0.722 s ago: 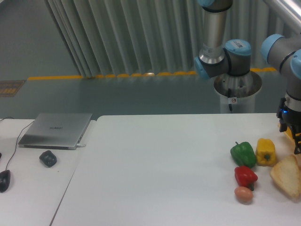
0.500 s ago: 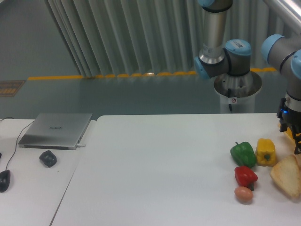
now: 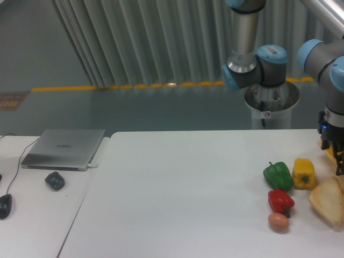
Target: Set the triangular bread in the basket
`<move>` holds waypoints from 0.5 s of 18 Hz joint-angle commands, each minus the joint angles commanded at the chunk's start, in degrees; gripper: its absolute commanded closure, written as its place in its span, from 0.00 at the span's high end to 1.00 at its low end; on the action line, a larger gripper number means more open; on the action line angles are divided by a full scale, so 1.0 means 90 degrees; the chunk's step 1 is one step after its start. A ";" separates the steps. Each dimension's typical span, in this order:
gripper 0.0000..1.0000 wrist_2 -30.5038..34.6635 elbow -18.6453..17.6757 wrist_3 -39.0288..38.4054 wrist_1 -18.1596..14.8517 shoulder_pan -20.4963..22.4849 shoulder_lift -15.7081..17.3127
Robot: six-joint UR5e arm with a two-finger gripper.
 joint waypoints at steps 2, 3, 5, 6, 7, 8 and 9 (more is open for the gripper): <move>1.00 0.0000 -0.0010 0.0000 0.0019 -0.0010 0.0000; 1.00 0.0000 -0.0029 0.0000 0.0039 -0.0010 -0.0010; 1.00 0.0000 -0.0078 -0.0010 0.0059 0.0010 0.0000; 1.00 -0.0010 -0.0136 -0.0048 0.0068 0.0010 0.0000; 1.00 0.0000 -0.0146 -0.0184 0.0107 -0.0009 0.0039; 1.00 0.0029 -0.0156 -0.0466 0.0233 -0.0029 0.0068; 1.00 0.0000 -0.0166 -0.0894 0.0350 -0.0049 0.0068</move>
